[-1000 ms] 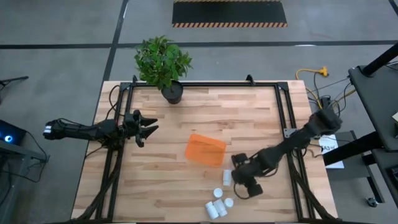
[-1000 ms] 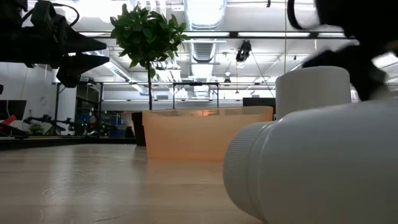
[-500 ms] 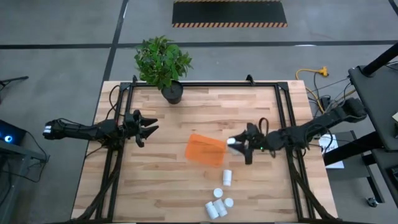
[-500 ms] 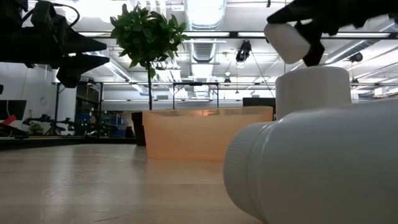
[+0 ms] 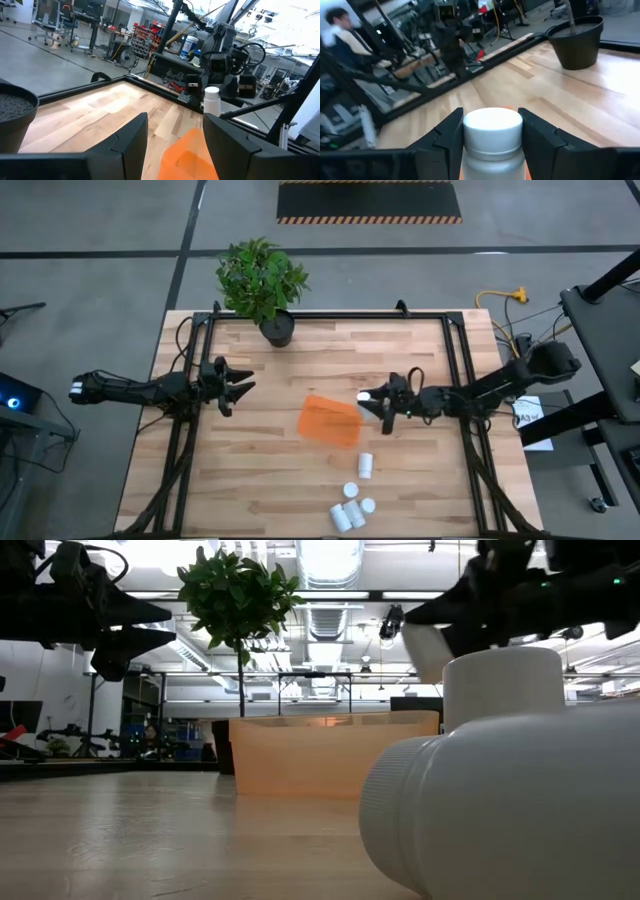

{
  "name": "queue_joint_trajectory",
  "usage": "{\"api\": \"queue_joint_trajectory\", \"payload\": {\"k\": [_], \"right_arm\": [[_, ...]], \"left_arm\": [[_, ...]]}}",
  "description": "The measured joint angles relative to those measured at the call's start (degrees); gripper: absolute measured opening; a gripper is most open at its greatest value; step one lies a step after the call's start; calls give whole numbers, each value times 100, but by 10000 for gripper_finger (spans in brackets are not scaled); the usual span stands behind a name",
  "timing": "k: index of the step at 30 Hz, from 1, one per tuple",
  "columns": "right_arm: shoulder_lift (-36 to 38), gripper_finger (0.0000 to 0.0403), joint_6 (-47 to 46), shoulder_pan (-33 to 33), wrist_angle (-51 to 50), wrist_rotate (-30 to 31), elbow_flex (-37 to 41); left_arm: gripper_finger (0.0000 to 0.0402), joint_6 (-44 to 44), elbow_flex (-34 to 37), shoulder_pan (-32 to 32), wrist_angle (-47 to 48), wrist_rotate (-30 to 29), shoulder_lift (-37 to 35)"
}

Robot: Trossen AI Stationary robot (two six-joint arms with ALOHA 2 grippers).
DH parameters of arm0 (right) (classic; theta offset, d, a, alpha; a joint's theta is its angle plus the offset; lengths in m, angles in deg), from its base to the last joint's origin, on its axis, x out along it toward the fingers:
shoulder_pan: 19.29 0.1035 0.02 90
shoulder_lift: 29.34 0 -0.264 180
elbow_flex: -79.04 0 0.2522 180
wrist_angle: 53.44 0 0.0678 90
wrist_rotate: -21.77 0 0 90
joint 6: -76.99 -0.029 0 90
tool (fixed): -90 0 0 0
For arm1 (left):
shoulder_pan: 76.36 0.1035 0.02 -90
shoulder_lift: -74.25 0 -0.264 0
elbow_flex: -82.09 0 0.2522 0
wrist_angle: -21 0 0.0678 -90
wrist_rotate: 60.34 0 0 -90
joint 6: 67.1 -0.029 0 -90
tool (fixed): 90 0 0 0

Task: Pick and place pill bottles into a basket
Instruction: Put the white pill bottle into the orange container

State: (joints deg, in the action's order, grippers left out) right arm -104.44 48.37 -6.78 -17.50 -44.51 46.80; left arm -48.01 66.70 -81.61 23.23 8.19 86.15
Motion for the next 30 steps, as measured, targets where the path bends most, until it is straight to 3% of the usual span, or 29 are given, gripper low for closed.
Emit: {"api": "queue_joint_trajectory", "payload": {"k": [8, 19, 30], "right_arm": [[-1094, 142, 258, -62, 387, -279, -485], [-2630, 142, 826, -235, 3879, -297, -119], [-2965, 142, 1514, -240, 4016, -600, -46]], "left_arm": [[173, 0, 0, 0, -1, 0, 24], [173, -1, 0, -2, 2, 0, 37], [173, 0, 0, -2, 2, 0, 35]]}}
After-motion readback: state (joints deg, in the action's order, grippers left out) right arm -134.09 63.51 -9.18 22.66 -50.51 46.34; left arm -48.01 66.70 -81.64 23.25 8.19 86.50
